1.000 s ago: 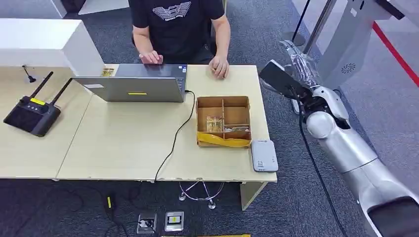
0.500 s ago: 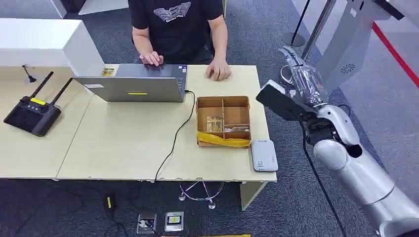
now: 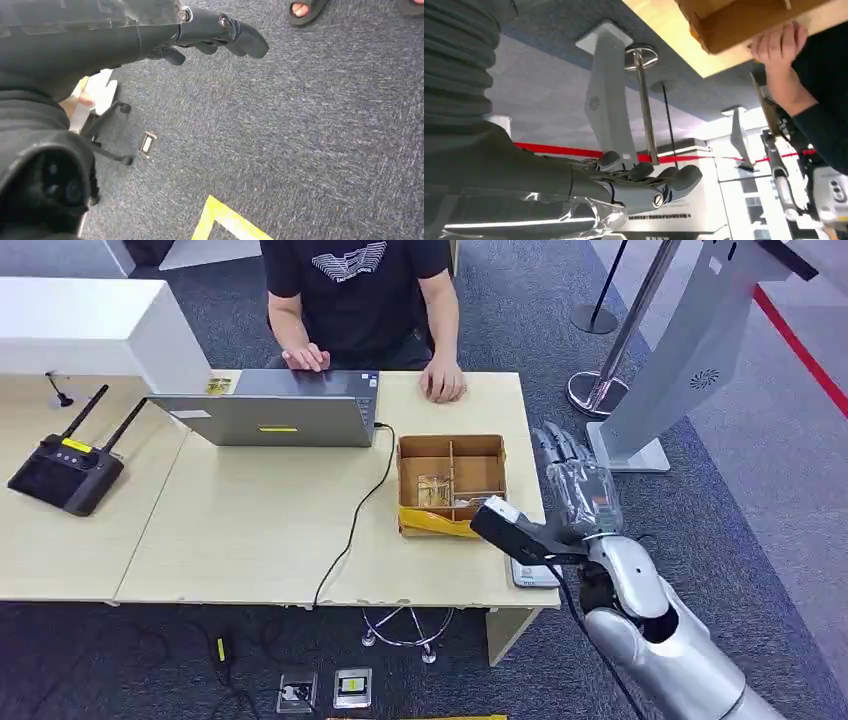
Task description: Pass the card to the sensor for recognition and then transmit it.
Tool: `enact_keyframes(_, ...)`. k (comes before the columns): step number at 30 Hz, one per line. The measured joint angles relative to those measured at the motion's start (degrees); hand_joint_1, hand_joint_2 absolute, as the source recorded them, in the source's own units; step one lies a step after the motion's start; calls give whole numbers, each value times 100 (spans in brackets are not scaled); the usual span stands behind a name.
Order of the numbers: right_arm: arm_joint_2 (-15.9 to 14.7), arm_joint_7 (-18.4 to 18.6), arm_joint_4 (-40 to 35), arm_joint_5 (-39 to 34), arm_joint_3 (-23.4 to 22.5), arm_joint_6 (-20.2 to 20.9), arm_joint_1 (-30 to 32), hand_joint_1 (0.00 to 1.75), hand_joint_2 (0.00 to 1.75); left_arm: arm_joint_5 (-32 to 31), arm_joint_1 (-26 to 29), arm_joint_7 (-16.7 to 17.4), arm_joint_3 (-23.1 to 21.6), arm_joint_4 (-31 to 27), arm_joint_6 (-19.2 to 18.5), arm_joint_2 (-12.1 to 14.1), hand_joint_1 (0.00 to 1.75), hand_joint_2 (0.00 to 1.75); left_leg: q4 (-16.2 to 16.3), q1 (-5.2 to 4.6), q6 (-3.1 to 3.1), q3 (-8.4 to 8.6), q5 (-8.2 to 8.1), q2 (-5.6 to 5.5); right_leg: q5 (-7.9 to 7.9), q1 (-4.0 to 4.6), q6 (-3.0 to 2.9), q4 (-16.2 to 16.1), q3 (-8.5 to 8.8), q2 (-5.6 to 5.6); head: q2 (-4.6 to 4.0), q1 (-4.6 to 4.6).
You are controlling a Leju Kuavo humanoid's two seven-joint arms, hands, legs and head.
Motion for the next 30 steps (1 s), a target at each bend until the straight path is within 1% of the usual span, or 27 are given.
enact_keyframes(4,116,201,0,179,0,138,169,0,175,-15,-2,0,0,0,-20,2,0,0,0,0,0,0,0,0,0,0,0,0,-1,2,0,0)
enact_keyframes(7,185,260,0,223,-4,236,221,0,175,-17,-2,0,0,0,-52,2,0,0,0,0,0,0,0,1,0,0,0,0,-1,2,0,0)
enact_keyframes(11,278,308,4,354,-15,503,225,0,175,-39,-2,0,-2,0,-107,4,0,0,0,0,0,0,0,1,0,0,0,0,-1,2,0,0)
enact_keyframes(17,518,85,223,863,-116,719,37,0,175,-50,-14,-66,0,0,-179,9,0,0,0,0,-1,0,1,1,1,0,-1,1,0,1,0,0)
enact_keyframes(21,664,-48,385,1062,-208,796,-90,0,175,-63,-17,-83,-2,0,-214,20,0,0,0,0,-1,0,1,1,1,0,-1,1,0,1,0,0)
enact_keyframes(30,961,-199,804,1217,-315,817,-215,0,175,-96,-28,-131,0,0,-267,33,0,0,0,0,-1,-1,1,1,1,0,-1,1,-1,1,0,0)
